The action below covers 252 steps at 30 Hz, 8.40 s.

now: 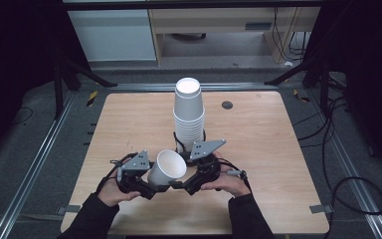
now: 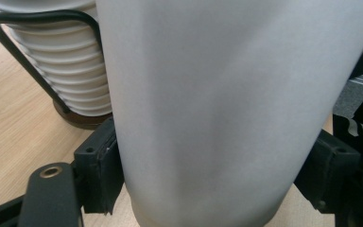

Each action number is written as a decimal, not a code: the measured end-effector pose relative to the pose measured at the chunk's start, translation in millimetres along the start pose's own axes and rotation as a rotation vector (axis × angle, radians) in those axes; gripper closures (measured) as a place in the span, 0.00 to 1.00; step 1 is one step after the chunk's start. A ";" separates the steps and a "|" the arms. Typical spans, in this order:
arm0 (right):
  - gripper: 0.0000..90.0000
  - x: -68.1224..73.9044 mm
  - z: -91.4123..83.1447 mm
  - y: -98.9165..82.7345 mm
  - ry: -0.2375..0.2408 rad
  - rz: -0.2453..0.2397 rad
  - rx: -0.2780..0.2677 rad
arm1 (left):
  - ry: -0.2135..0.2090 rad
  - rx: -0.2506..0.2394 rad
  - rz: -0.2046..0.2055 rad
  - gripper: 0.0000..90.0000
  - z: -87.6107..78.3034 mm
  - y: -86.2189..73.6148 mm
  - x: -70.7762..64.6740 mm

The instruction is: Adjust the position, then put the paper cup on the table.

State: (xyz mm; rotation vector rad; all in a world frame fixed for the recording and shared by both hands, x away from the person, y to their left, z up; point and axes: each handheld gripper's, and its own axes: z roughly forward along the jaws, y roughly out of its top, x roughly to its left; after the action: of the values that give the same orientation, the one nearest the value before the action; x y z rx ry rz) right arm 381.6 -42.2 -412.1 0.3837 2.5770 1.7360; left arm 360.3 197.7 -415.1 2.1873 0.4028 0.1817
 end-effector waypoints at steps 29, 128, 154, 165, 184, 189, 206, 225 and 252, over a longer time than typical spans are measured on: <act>0.10 1.3 19.4 1.0 0.015 0.004 0.004 | -0.013 0.030 0.019 0.24 5.6 1.0 -3.5; 0.10 -95.5 -190.4 -3.8 -0.939 0.288 0.175 | 0.290 0.083 -0.268 0.19 -20.5 -47.5 59.6; 0.10 -138.6 -186.7 -52.6 -0.969 0.441 0.319 | 0.296 0.086 -0.266 0.19 -20.7 -47.5 59.7; 0.10 -145.3 -177.2 -70.7 -0.958 0.471 0.363 | 0.294 0.088 -0.263 0.19 -19.8 -47.5 59.3; 0.09 -151.7 -162.2 -81.4 -0.941 0.487 0.450 | 0.290 0.093 -0.263 0.19 -18.9 -47.8 59.3; 0.09 -153.3 -159.8 -83.6 -0.943 0.487 0.468 | 0.289 0.094 -0.260 0.19 -18.6 -47.7 59.1; 0.08 -154.0 -155.3 -85.6 -0.938 0.471 0.500 | 0.285 0.092 -0.257 0.19 -18.9 -47.4 58.7; 0.02 -141.8 -160.2 -81.6 -0.889 0.488 0.535 | 0.277 0.097 -0.252 0.19 -17.8 -47.2 58.0; 0.02 -55.3 -189.2 -80.4 -0.880 0.361 0.393 | 0.290 0.090 -0.252 0.19 -20.0 -47.3 57.6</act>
State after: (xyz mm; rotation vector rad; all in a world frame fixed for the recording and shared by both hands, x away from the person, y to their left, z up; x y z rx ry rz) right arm 392.2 -254.7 -419.8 1.3274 2.1910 0.7617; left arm 398.3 259.4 -441.5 2.1791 0.8583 0.3481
